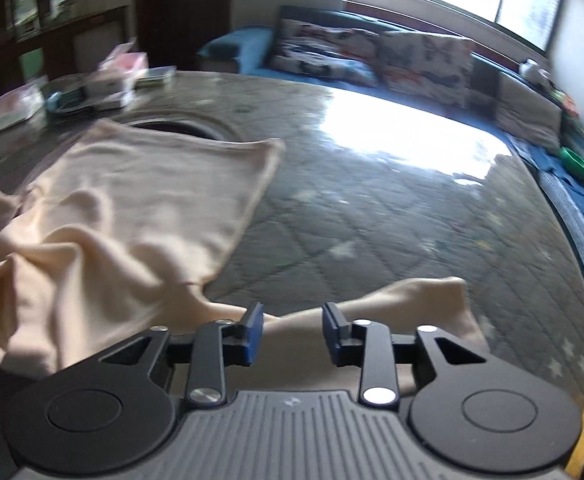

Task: Fold clothes
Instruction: 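Lower the sleeve onto the garment and open the left gripper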

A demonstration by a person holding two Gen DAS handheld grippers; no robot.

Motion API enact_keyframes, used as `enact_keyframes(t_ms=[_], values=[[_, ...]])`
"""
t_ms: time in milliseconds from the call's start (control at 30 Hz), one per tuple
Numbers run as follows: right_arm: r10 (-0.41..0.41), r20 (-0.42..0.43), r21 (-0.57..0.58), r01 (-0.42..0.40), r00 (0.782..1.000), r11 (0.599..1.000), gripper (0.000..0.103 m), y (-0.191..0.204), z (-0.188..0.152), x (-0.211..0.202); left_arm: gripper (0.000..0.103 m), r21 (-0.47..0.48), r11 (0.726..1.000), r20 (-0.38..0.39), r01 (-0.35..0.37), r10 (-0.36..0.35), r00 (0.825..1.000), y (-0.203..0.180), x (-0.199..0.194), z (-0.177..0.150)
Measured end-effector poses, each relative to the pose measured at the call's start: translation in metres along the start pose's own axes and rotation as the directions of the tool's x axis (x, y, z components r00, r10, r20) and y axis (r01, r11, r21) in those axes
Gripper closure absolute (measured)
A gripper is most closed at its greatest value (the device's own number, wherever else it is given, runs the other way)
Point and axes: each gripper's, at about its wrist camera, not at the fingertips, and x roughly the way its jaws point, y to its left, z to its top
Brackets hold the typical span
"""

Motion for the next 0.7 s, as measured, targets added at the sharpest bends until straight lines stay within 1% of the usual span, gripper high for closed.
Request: enact_keyframes(t_ms=[33,67,167,200,267,333,400,467,500,567,600,667,700], values=[[0.009,0.000,-0.012,-0.009,1.000,1.000,0.069,0.005,0.001,0.000,0.050,-0.018,1.000,0.002,-0.009,0.009,1.000,0.003,0.001,0.001],[0.017,-0.001,-0.024,-0.017,1.000,1.000,0.069,0.010,0.002,0.001,0.050,-0.022,1.000,0.002,-0.002,0.002,1.000,0.004,0.001,0.002],[0.044,-0.002,-0.059,-0.044,0.999,0.997,0.069,0.025,0.007,0.002,0.050,0.022,0.999,-0.004,0.049,-0.049,0.999,-0.001,0.001,0.004],[0.050,-0.004,-0.064,-0.050,0.999,0.997,0.068,0.028,0.007,0.003,0.048,0.042,0.998,-0.005,0.056,-0.056,0.998,-0.005,0.002,0.004],[0.063,-0.011,-0.069,-0.063,0.998,0.996,0.068,0.034,0.009,0.007,0.048,0.078,0.996,-0.009,0.045,-0.044,0.999,-0.015,0.007,0.004],[0.080,-0.015,-0.067,-0.081,0.997,0.994,0.068,0.040,0.010,0.011,0.048,0.088,0.996,-0.037,0.033,-0.030,0.999,-0.021,0.020,0.005],[0.104,-0.020,-0.063,-0.105,0.994,0.992,0.065,0.045,0.010,0.012,0.048,0.094,0.995,-0.065,0.016,-0.010,0.998,-0.026,0.032,0.005],[0.098,-0.019,-0.092,-0.099,0.995,0.991,0.063,0.050,0.011,0.010,0.049,0.099,0.995,-0.068,0.004,0.003,0.998,-0.027,0.038,0.004],[0.095,-0.018,-0.106,-0.096,0.995,0.990,0.063,0.053,0.011,0.009,0.054,0.098,0.995,-0.066,0.005,0.002,0.998,-0.027,0.040,0.003],[0.090,-0.018,-0.125,-0.092,0.996,0.988,0.063,0.056,0.012,0.007,0.069,0.096,0.995,-0.058,0.013,-0.008,0.998,-0.025,0.037,0.003],[0.089,-0.016,-0.132,-0.091,0.996,0.987,0.063,0.056,0.013,0.006,0.084,0.095,0.995,-0.054,0.016,-0.011,0.998,-0.025,0.036,0.003],[0.080,-0.012,-0.134,-0.081,0.997,0.988,0.063,0.056,0.014,0.004,0.093,0.098,0.995,-0.045,0.006,-0.002,0.999,-0.023,0.033,0.003],[0.074,-0.011,-0.132,-0.075,0.997,0.988,0.063,0.056,0.014,0.004,0.099,0.098,0.995,-0.039,-0.001,0.005,0.999,-0.021,0.031,0.002]])
